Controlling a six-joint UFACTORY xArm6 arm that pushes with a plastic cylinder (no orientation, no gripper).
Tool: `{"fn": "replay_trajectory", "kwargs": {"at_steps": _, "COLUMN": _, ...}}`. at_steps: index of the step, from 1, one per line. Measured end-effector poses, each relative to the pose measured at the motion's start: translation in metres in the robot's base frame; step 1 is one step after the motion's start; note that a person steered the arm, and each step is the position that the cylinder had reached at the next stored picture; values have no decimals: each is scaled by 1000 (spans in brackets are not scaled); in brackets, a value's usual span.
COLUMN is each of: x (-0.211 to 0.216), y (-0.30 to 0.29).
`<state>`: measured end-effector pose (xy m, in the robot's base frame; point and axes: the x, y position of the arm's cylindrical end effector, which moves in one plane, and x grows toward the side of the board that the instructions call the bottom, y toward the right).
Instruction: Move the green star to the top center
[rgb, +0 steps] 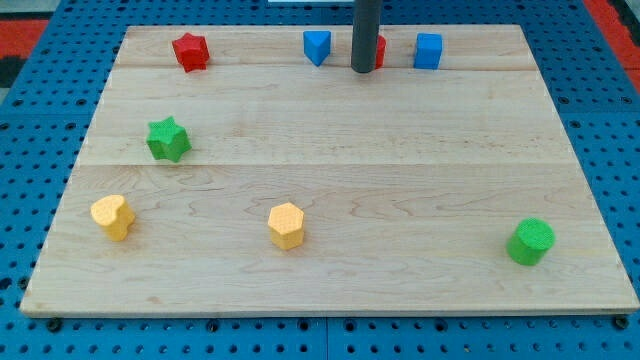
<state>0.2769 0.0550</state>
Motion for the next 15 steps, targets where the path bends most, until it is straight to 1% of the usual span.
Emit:
{"fn": "replay_trajectory", "kwargs": {"at_steps": 1, "x": 69, "y": -63}}
{"fn": "replay_trajectory", "kwargs": {"at_steps": 2, "x": 129, "y": -133}}
{"fn": "replay_trajectory", "kwargs": {"at_steps": 3, "x": 165, "y": -208}}
{"fn": "replay_trajectory", "kwargs": {"at_steps": 4, "x": 185, "y": -263}}
{"fn": "replay_trajectory", "kwargs": {"at_steps": 5, "x": 153, "y": -245}}
{"fn": "replay_trajectory", "kwargs": {"at_steps": 7, "x": 75, "y": -201}}
{"fn": "replay_trajectory", "kwargs": {"at_steps": 8, "x": 38, "y": -198}}
{"fn": "replay_trajectory", "kwargs": {"at_steps": 10, "x": -7, "y": -204}}
{"fn": "replay_trajectory", "kwargs": {"at_steps": 12, "x": -12, "y": -191}}
{"fn": "replay_trajectory", "kwargs": {"at_steps": 14, "x": -10, "y": -140}}
{"fn": "replay_trajectory", "kwargs": {"at_steps": 15, "x": 11, "y": -167}}
